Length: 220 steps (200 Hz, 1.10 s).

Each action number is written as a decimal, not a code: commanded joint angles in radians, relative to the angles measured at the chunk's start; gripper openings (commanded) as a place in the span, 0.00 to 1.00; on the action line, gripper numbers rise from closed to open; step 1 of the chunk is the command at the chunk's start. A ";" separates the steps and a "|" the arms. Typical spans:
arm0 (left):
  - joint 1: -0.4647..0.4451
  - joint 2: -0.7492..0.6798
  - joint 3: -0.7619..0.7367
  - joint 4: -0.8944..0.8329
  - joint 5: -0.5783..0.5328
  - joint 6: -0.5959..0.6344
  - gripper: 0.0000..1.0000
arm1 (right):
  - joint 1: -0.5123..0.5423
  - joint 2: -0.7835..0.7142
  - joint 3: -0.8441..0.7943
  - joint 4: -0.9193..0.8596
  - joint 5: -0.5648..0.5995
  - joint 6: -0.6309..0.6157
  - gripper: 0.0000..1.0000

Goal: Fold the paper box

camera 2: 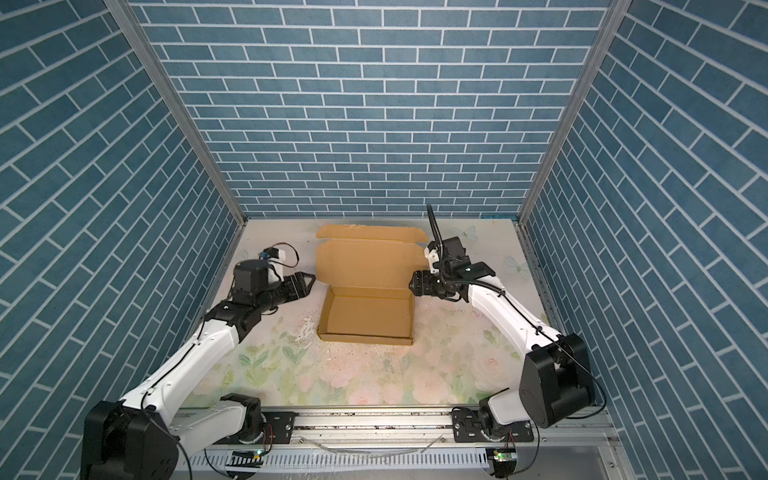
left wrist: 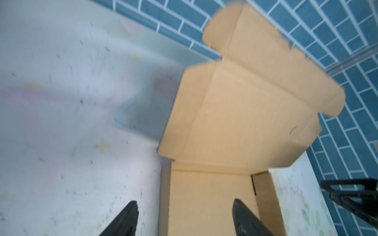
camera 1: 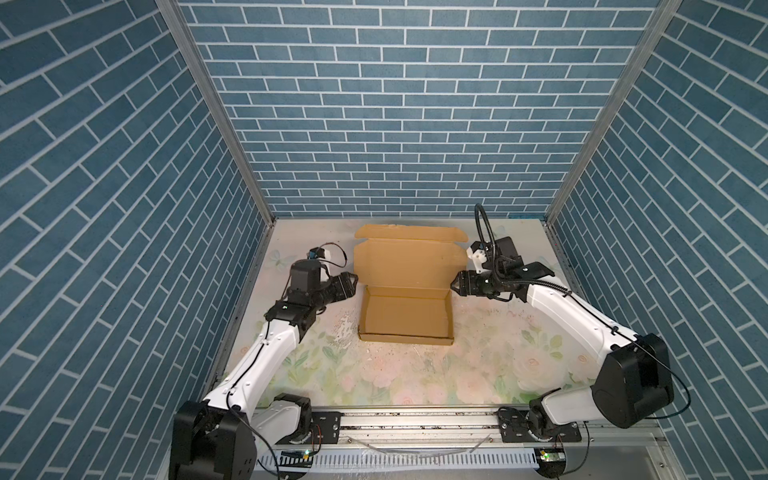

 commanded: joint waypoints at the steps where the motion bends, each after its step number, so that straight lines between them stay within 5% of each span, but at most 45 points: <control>1: 0.047 0.109 0.107 -0.034 0.082 0.156 0.73 | -0.041 0.005 0.124 -0.106 0.041 -0.206 0.76; 35: 0.047 0.315 0.297 -0.094 0.176 0.262 0.73 | -0.097 0.150 0.267 -0.169 -0.006 -0.333 0.75; 129: 0.062 0.545 0.545 -0.258 0.295 0.487 0.72 | -0.105 0.427 0.575 -0.317 -0.069 -0.442 0.72; 220: 0.046 0.639 0.657 -0.330 0.342 0.517 0.42 | -0.102 0.477 0.650 -0.350 -0.160 -0.440 0.45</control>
